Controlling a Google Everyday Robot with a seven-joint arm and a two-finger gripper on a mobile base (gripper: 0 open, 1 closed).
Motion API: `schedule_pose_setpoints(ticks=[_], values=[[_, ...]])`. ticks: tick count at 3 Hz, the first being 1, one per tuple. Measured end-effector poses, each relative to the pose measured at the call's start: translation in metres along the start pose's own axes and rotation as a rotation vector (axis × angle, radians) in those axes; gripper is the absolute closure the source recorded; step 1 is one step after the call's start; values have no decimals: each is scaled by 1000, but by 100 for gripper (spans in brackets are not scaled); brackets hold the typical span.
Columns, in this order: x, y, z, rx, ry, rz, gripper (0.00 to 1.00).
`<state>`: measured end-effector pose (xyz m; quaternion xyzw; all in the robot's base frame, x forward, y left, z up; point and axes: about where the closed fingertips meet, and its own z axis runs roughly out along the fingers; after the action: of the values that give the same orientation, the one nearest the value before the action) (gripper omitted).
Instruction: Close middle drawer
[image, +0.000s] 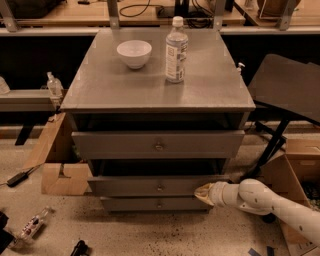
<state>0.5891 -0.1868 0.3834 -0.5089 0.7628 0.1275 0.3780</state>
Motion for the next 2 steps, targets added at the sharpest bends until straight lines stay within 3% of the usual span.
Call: schedule_pose_setpoints(ticks=[2], values=[[-1, 3, 3, -7, -3, 0, 29]])
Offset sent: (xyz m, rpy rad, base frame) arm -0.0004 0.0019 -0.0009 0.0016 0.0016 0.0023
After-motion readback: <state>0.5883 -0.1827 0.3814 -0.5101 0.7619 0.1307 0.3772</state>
